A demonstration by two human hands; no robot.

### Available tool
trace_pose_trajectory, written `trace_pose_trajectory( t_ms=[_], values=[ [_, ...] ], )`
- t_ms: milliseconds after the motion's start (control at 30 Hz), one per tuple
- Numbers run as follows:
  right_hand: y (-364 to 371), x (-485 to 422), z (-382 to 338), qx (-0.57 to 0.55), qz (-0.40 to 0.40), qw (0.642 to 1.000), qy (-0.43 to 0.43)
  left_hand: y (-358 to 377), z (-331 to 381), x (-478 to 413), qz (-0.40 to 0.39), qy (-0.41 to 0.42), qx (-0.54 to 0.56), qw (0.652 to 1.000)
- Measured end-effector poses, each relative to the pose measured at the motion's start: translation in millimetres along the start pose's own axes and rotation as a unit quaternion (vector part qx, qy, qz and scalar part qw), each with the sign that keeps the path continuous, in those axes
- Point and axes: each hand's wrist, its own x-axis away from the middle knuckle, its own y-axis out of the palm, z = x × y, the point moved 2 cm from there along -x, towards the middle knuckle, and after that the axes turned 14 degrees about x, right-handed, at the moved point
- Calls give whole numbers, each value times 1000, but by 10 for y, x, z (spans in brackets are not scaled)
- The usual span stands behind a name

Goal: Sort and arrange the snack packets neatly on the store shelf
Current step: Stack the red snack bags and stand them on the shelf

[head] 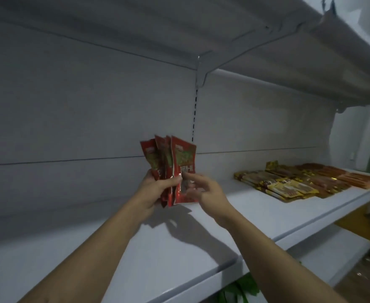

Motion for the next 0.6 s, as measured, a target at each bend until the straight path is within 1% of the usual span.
trace_pose_trajectory(
  t_ms=[100,167,233,300,367,400,467,500,567,600],
  values=[
    [3,-159,76,-50,31,998,-2,-12,-3,-49,0,16,0,1000],
    [-33,-277,122,-34,66,997,-7,19,-18,-108,-3,25,-17,1000],
    [-139,-404,206,-26,84,996,27,63,-31,-187,9,23,-16,1000],
    [-287,-493,313,-73,42,994,69,149,-63,-268,16,11,0,1000],
    [-450,-573,455,-104,-14,992,69,290,-120,-344,3,-2,-6,1000],
    [-545,-612,526,-101,-23,993,63,374,-152,-391,-6,-2,-16,1000],
    [-726,-700,652,-87,-37,994,50,554,-207,-496,-16,14,-56,998],
    [-814,-749,708,-63,-53,996,42,646,-229,-558,-13,33,-96,995],
    [-943,-849,777,28,-75,996,29,825,-287,-695,22,82,-203,975],
    [-981,-905,814,62,-57,996,23,906,-327,-762,59,106,-253,960]
  ],
)
